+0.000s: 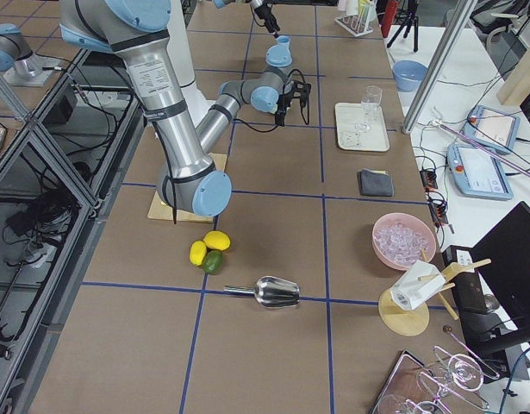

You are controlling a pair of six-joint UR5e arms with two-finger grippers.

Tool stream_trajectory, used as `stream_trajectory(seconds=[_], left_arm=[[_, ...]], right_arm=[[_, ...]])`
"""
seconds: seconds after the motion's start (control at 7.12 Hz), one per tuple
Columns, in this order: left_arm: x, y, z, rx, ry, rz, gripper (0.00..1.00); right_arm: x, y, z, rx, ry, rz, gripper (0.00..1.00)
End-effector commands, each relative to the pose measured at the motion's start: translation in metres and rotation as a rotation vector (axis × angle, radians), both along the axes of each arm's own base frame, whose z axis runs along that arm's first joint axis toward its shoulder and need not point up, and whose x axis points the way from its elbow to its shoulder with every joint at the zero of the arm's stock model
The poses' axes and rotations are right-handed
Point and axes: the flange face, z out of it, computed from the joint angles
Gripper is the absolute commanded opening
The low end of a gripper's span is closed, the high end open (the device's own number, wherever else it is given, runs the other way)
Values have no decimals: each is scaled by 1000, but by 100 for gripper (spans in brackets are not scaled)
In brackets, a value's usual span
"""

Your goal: Pour ice into bowl

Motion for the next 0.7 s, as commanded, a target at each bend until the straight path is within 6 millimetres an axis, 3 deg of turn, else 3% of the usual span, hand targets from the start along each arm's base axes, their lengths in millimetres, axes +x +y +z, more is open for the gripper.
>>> stream_trajectory(seconds=[0.0, 0.28, 0.42, 0.56], left_arm=[[34, 26, 17, 5, -84, -125, 100], [60, 48, 25, 14, -88, -184, 97], [61, 44, 26, 63, -98, -232, 94], [62, 38, 41, 129, -125, -290, 98]], right_arm=[[0, 0, 0, 12, 1, -8, 100], [1, 1, -1, 13, 0, -8, 100], [1, 1, -1, 14, -1, -8, 100], [2, 2, -2, 14, -4, -8, 100]])
